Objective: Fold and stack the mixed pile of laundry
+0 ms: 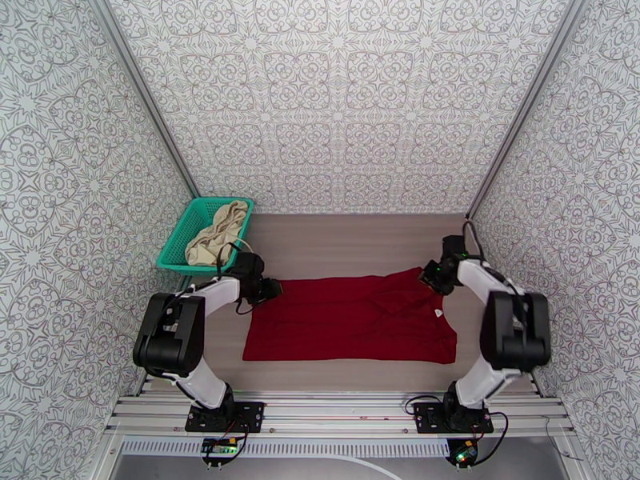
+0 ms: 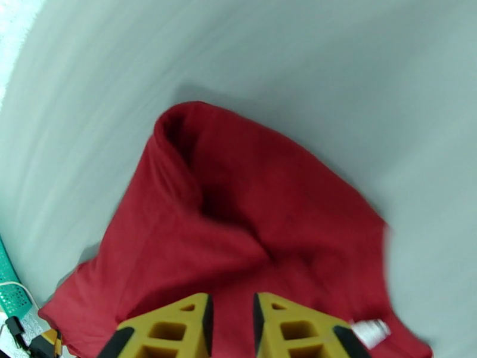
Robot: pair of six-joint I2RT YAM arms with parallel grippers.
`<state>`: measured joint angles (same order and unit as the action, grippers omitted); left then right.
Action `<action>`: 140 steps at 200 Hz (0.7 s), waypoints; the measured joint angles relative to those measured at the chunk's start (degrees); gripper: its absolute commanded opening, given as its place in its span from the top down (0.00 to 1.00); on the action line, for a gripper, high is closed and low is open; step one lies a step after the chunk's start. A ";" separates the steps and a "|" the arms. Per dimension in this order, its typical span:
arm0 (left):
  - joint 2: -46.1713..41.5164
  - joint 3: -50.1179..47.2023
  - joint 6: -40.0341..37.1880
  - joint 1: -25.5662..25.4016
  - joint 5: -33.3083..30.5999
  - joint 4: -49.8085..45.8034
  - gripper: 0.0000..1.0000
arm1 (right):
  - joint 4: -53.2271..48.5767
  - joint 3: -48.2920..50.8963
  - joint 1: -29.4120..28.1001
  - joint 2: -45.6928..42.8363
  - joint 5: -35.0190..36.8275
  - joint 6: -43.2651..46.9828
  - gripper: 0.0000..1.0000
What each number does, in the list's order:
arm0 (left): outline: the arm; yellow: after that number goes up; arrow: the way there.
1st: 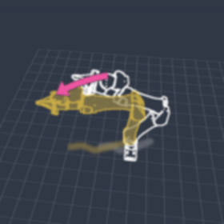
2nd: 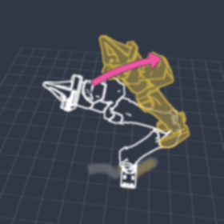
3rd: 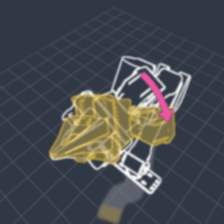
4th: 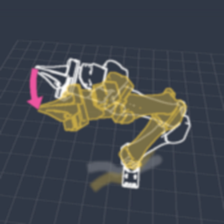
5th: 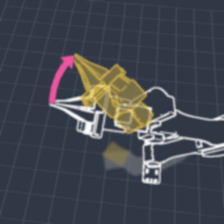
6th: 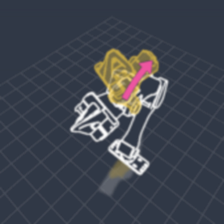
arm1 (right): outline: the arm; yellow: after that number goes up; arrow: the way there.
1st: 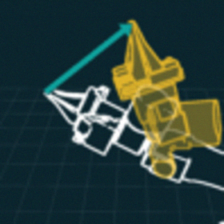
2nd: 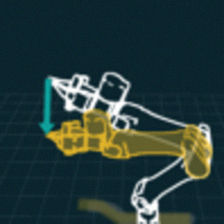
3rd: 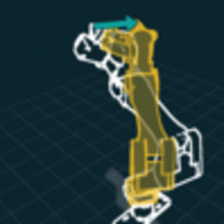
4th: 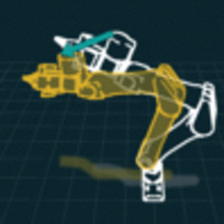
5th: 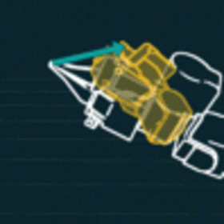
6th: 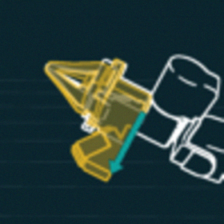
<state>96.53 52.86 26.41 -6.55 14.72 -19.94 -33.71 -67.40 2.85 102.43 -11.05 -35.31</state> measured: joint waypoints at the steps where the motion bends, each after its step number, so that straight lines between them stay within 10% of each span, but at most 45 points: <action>1: 0.02 0.15 0.00 -0.04 0.00 -0.02 0.55 | 0.00 -0.24 -0.09 0.26 -0.02 0.04 0.78; 140: -1.84 -7.19 12.61 8.33 2.80 9.09 0.55 | -4.81 -17.46 -0.39 16.83 2.82 -3.69 0.78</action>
<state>94.70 45.67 39.03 1.78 17.52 -10.85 -38.52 -84.86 2.46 119.26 -8.23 -39.00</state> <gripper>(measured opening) 0.429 0.211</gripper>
